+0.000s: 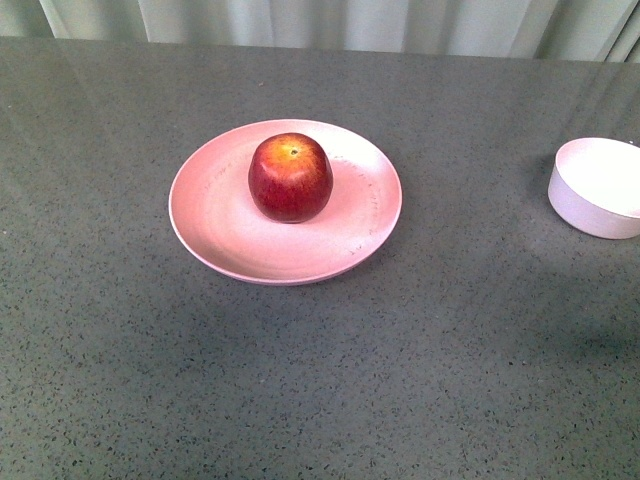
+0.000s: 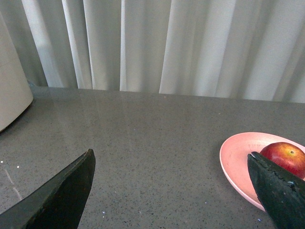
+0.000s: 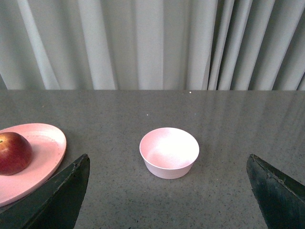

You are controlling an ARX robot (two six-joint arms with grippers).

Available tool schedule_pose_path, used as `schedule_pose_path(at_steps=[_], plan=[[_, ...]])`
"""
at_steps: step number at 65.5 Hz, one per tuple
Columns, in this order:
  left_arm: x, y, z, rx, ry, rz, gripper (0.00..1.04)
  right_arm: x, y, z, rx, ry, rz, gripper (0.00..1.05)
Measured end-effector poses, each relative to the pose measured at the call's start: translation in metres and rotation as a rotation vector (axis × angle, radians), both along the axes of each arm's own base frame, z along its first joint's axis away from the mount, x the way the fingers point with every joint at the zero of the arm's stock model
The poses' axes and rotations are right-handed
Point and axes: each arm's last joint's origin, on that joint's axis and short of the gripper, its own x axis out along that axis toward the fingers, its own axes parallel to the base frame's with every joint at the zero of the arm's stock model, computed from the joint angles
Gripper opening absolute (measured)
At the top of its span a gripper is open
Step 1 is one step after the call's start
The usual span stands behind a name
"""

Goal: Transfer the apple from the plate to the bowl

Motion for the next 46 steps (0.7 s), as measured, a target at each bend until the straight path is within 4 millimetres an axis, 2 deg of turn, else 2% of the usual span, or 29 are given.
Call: schedule_pose_path(at_steps=[46], plan=[[0.0, 0.0, 0.0, 0.0, 0.0, 0.0, 0.96, 0.0, 0.0, 0.0, 0.0, 0.0, 0.0, 0.96]])
